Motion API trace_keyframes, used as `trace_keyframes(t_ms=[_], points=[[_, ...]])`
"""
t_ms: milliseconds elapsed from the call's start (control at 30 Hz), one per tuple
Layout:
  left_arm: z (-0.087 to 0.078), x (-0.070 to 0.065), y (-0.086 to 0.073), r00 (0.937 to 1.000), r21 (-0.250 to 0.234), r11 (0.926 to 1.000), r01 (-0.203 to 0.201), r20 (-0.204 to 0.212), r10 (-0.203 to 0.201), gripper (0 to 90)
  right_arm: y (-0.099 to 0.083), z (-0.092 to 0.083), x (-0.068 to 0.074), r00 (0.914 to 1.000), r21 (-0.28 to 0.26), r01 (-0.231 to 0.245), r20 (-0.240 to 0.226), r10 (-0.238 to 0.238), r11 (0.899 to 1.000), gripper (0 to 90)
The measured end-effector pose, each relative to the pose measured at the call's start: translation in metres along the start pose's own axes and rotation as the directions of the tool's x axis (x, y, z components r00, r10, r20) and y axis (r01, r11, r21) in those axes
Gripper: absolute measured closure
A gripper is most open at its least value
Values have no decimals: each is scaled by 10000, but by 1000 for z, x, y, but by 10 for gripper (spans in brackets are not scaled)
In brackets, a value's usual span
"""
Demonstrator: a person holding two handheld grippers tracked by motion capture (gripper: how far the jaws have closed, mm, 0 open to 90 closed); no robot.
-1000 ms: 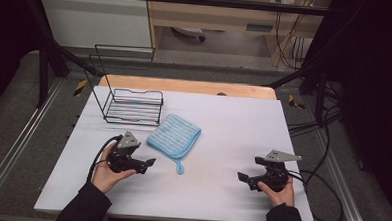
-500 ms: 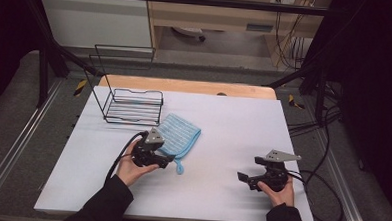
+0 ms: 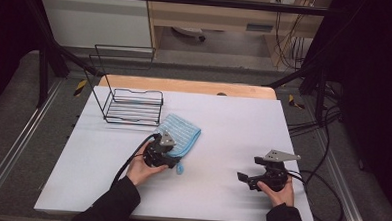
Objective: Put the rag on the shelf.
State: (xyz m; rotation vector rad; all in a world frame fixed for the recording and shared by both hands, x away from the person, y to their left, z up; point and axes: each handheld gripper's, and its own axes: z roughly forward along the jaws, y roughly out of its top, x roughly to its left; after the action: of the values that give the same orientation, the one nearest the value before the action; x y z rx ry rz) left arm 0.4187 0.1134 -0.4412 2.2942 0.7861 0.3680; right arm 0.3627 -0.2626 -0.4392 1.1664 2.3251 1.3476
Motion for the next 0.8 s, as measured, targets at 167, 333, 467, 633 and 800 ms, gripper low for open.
trace_keyframes(t_ms=[167,333,467,633,800], points=[[3,-1,0,9999,53,9999,-94,-34,94,488,0,0,0,10000,-45,16,-6,-16,10000,13],[5,-1,0,9997,131,9998,-172,-167,174,547,0,0,-1,10000,-41,20,0,-20,10000,13],[6,-1,2,9995,251,9994,-225,-232,231,583,0,0,-1,10000,-31,5,8,-5,10000,13],[7,-2,4,9989,291,9992,-270,-377,281,644,0,0,-1,10000,-34,18,17,-18,10000,14],[8,-3,5,9979,320,9988,-374,-526,390,732,0,0,-1,10000,-18,25,-3,-25,10000,15]])
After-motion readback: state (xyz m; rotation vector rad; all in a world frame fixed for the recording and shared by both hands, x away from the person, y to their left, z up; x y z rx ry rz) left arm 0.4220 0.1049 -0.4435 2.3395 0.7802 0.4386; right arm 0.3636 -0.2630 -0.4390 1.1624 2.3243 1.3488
